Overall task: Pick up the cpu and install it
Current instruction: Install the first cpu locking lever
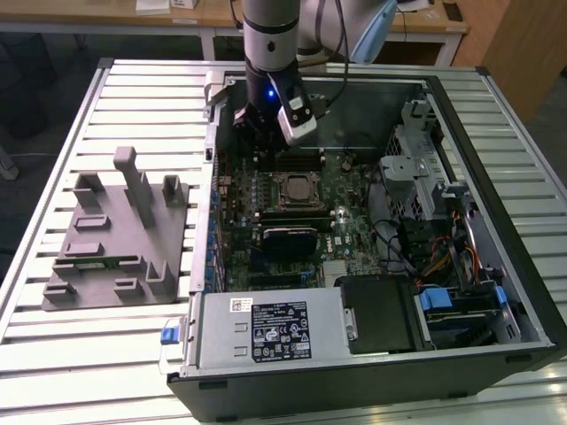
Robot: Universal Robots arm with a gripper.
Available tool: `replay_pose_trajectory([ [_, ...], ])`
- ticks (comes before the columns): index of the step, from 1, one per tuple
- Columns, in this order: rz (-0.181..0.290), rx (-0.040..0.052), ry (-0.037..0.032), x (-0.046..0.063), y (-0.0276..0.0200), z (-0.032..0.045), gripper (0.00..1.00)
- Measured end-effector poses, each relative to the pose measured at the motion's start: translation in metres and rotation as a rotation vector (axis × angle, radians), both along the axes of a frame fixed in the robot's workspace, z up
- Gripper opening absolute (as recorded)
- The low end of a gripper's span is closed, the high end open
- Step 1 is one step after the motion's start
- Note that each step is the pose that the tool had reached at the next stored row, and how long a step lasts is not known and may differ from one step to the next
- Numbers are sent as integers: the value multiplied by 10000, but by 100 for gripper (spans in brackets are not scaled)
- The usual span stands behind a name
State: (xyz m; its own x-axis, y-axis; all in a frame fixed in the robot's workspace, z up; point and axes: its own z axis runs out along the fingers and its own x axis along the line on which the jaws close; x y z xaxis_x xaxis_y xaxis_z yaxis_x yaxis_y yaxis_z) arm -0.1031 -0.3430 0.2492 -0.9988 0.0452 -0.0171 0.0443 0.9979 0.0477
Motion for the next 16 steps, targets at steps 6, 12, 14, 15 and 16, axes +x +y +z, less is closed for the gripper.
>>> replay_pose_trajectory([
  [6,-1,397,0,-71,0,0,11],
  [12,-1,1024,0,-105,0,0,11],
  [14,-1,1222,0,-111,0,0,11],
  [15,-1,1296,0,-113,0,0,11],
  [16,-1,1361,0,-114,0,0,11],
])
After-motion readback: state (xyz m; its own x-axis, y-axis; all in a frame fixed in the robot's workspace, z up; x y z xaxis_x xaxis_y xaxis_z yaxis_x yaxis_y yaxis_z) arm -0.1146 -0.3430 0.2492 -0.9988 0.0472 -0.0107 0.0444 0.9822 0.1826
